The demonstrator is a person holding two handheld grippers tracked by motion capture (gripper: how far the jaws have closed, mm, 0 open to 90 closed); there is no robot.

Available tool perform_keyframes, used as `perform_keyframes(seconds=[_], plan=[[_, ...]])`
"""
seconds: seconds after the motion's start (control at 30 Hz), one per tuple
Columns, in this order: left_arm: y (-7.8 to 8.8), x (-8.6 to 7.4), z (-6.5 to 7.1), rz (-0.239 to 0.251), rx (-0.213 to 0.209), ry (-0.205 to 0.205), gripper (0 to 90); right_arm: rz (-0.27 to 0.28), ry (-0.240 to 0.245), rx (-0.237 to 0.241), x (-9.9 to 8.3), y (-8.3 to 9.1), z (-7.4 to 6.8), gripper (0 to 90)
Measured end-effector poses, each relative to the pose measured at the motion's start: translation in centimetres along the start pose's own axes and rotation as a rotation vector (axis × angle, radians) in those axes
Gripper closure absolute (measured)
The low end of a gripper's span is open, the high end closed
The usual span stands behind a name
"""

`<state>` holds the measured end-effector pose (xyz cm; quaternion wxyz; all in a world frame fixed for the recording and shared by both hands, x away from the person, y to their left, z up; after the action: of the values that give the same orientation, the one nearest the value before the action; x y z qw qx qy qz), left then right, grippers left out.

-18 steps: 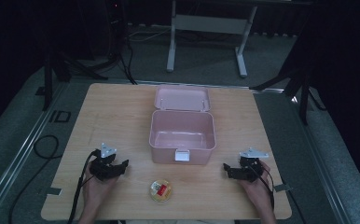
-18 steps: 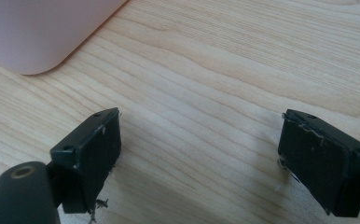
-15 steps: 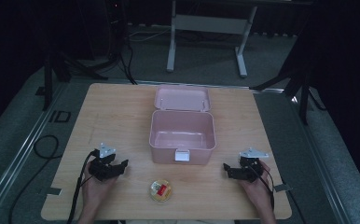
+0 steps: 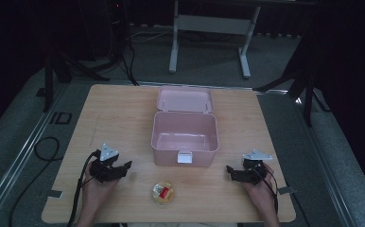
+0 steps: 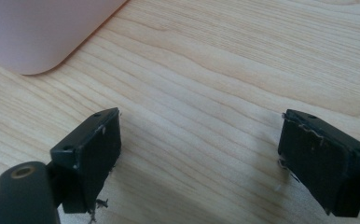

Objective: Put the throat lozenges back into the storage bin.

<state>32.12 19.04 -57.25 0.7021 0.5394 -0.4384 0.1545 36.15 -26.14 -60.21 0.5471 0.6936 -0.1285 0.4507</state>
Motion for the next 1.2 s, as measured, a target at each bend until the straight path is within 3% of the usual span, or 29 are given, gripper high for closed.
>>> perform_keyframes(seconds=[0.3,0.67,1.03,1.2], plan=[[0.6,1.0,1.0,-0.011,-0.037,-0.060,38.7,0.000,0.000,0.000,0.0,0.0,0.0,13.0],[1.2,2.2,1.8,-0.013,-0.082,-0.100,38.1,0.000,0.000,0.000,0.0,0.0,0.0,13.0],[1.6,2.4,3.1,-0.057,-0.140,-0.173,35.8,0.000,0.000,0.000,0.0,0.0,0.0,13.0],[1.7,2.7,3.4,-0.071,-0.159,-0.165,35.0,0.000,0.000,0.000,0.0,0.0,0.0,13.0]])
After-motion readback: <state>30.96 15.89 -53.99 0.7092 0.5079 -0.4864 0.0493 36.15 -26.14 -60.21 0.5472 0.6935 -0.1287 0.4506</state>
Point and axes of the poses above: each handheld gripper's, and its own axes: y roughly backward along the jaws, x roughly out of its top, z roughly to its right, the point moved 6 cm from there along -y, roughly forward along the jaws, and after that the axes turned 4 degrees about z, right-handed, at the moved point
